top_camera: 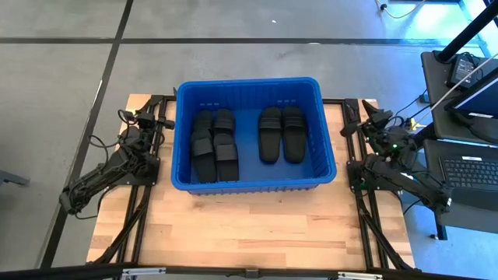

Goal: Pick and place slides into bin
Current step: Return to Home Position

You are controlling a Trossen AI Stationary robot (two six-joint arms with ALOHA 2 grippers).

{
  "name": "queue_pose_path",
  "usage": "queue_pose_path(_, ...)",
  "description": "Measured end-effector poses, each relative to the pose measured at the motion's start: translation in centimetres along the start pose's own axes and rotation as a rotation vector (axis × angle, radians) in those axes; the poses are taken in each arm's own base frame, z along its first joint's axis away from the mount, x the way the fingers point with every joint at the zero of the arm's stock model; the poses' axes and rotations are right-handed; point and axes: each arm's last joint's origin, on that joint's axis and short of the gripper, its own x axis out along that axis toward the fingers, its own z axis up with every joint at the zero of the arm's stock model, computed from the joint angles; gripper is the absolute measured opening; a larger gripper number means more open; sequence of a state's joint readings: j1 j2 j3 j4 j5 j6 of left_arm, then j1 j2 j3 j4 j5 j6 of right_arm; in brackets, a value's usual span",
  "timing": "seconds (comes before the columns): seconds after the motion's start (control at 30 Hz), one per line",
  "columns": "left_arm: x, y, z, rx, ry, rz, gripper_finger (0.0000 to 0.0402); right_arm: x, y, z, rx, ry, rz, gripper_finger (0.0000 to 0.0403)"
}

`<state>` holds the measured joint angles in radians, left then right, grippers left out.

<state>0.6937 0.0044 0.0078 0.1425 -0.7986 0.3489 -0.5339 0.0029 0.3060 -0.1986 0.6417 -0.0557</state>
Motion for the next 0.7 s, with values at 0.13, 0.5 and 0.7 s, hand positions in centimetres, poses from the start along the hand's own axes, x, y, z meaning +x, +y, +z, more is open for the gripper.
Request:
queue_pose_path(0.13,0.0,0.0,0.0,0.0,0.0,0.0,0.0195,0.6,0.4,-1.5,0.027,-0.037,-0.059,0.0327)
queue_pose_path(0.5,0.0,0.0,0.0,0.0,0.0,0.0,0.0195,1.3,0.6,-3.7,-0.095,-0.024,-0.16,0.0327)
queue_pose_path(0.7,0.0,0.0,0.0,0.0,0.0,0.0,0.0195,1.7,0.4,-5.0,-0.079,-0.025,-0.215,0.0327)
